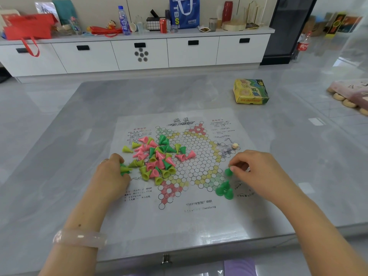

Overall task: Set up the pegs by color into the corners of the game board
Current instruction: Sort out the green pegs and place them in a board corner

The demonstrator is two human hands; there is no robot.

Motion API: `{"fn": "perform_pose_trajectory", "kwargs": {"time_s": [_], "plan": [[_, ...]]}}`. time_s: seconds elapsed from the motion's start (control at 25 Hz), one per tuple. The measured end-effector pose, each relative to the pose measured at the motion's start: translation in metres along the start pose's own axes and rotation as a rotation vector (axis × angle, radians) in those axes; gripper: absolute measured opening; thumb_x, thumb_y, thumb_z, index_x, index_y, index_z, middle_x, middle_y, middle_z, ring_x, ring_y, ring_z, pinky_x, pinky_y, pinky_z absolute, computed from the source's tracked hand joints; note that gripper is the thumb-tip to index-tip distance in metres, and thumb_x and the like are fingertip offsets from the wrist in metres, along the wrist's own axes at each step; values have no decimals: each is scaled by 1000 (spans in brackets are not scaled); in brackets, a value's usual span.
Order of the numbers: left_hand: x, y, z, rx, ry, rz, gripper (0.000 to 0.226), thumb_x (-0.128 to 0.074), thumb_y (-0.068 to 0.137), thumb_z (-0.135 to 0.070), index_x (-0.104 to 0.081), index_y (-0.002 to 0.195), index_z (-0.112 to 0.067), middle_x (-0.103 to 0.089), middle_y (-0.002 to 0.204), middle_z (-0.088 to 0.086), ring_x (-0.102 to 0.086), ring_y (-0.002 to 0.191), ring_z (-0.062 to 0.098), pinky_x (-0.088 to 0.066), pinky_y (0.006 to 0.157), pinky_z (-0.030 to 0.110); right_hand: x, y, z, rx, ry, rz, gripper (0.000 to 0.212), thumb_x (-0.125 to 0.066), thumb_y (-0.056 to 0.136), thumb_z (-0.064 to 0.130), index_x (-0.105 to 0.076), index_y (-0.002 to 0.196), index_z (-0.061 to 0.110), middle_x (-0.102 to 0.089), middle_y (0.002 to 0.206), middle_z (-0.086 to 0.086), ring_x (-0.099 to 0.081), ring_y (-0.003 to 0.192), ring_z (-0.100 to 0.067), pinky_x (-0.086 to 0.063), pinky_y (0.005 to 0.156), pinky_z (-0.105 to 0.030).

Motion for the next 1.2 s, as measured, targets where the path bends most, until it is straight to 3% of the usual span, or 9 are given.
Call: {"fn": "perform_pose_trajectory", "kwargs": {"time_s": [0.16, 0.28, 0.48, 0.64, 0.84, 0.92, 1.0, 1.08, 1.2], "plan": [[-2, 1, 2, 16, 37, 21, 53, -52, 85, -6, -35, 135, -3, -50, 125, 22, -44, 118, 36, -36, 88, 35, -9, 0, 2, 12, -31, 74, 11, -59, 83, 18, -69, 85, 22, -63, 84, 6, -57, 78, -11, -47, 74, -26], [-2, 1, 4, 42, 32, 24, 45, -53, 84, -6, -41, 127, 2, -55, 115, 22, -48, 110, 36, -36, 79, 32, -13, 1, 6, 23, -32, 93, 11, -60, 84, 20, -70, 88, 23, -61, 83, 7, -56, 78, -11, -47, 75, -26], [-2, 2, 9, 54, -11, 7, 52, -54, 83, -5, -39, 133, -5, -54, 123, 20, -47, 115, 35, -38, 86, 35, -14, 0, 8, 19, -39, 117, 12, -59, 85, 21, -69, 90, 24, -63, 87, 6, -57, 81, -11, -48, 77, -28], [4, 1, 9, 37, -60, -27, 52, -54, 82, -3, -39, 132, -5, -56, 119, 20, -49, 111, 34, -35, 79, 32, -16, -2, 7, 11, -44, 140, 15, -58, 85, 21, -68, 96, 23, -63, 88, 5, -57, 82, -11, -46, 77, -25], [38, -20, -8, -78, -272, -141, 41, -57, 84, -5, -46, 123, -12, -57, 91, 5, -48, 87, 22, -33, 69, 27, 12, -4, 20, 36, 13, -62, 19, -55, 87, 18, -67, 101, 22, -64, 86, 7, -54, 73, -2, -42, 70, -16], [37, -35, -28, -153, -544, -13, 33, -58, 84, -4, -53, 112, -21, -57, 76, -3, -52, 75, 14, -38, 62, 23, 20, -6, 40, 83, 106, -139, 17, -55, 87, 18, -68, 98, 23, -65, 85, 11, -55, 73, 0, -41, 66, -7], [21, -55, -62, -239, -843, 270, 34, -61, 82, -1, -58, 105, -26, -58, 66, -8, -51, 61, 7, -43, 57, 15, 11, -7, 59, 101, 292, -91, 17, -55, 87, 20, -67, 97, 26, -64, 83, 18, -57, 76, 3, -43, 66, -4], [9, -72, -90, -328, -1028, 479, 36, -64, 74, -3, -61, 104, -24, -57, 63, -10, -49, 57, 5, -43, 53, 14, -8, -8, 77, 96, 498, 47, 17, -56, 87, 21, -66, 97, 30, -66, 85, 16, -58, 80, 5, -47, 70, -8], [0, -83, -108, -379, -1178, 614, 38, -59, 69, -5, -64, 103, -20, -56, 65, -7, -49, 58, 5, -43, 53, 15, -27, -11, 94, 73, 794, 213, 21, -57, 86, 16, -65, 100, 29, -71, 92, 4, -65, 86, -7, -53, 76, -19]]}}
Point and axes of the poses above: each hand's wrist, its own y-axis towards the middle knuckle, its own x-axis out of the back of the hand, z = x × y, the point moved 10 cm from there along y, towards the middle knuckle
